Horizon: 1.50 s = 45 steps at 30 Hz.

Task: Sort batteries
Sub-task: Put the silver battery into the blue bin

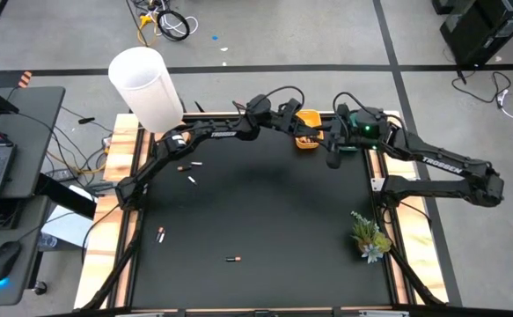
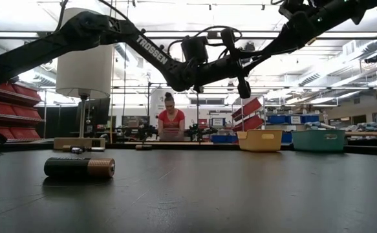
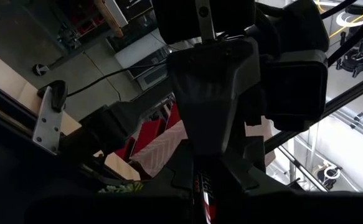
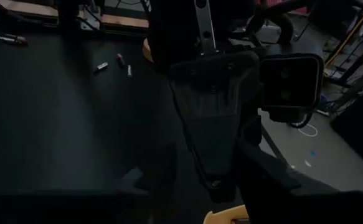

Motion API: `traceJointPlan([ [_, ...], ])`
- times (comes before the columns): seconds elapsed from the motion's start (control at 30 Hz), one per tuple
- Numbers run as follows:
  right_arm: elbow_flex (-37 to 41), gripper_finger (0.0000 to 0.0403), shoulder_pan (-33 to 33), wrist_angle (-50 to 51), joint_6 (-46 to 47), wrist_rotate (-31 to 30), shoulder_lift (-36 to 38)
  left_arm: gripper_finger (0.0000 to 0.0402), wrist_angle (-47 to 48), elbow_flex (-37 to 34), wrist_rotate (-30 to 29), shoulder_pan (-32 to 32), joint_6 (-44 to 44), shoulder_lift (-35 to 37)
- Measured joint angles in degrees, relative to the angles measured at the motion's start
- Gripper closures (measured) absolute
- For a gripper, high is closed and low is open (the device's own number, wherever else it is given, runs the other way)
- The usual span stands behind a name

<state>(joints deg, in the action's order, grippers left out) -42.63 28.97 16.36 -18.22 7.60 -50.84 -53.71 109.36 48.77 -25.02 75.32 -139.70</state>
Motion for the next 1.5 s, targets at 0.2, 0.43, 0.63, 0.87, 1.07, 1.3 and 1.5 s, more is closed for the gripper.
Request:
traceJointPlan([
  [0.2, 0.04, 0.0240, 0.02, -0.64, -1.07, -0.24, -0.49, 0.0364, -0.12, -0.02, 0.02, -0.04, 0.01, -0.02],
  [0.43, 0.07, 0.0251, 1.13, 0.09, -3.18, -0.43, -1.64, 0.0364, 1.25, -0.02, 0.16, -0.04, 0.07, -0.09],
  [0.63, 0.15, 0.0252, 1.12, 0.45, -7.57, -0.42, -1.76, 0.0335, 1.11, -0.02, 1.75, 0.58, 0.07, -0.09],
  [0.87, 0.15, 0.0252, 1.11, 0.43, -8.96, -0.46, -1.78, 0.0335, 0.90, 0.00, 2.24, 0.92, 0.07, -0.09],
  [1.07, 0.15, 0.0252, 0.66, 0.43, -8.96, -0.96, -1.78, 0.0341, 0.90, 0.02, 2.80, 0.92, 0.05, -0.09],
  [1.3, 0.15, 0.0270, 0.68, 0.64, -8.87, -0.33, -1.76, 0.0341, 0.93, 0.04, 3.10, 0.98, 0.08, -0.09],
  [1.5, 0.13, 0.0316, 0.68, 0.85, -9.42, -0.33, -1.72, 0.0340, 1.14, 0.04, 2.95, 0.96, 0.69, -0.09],
])
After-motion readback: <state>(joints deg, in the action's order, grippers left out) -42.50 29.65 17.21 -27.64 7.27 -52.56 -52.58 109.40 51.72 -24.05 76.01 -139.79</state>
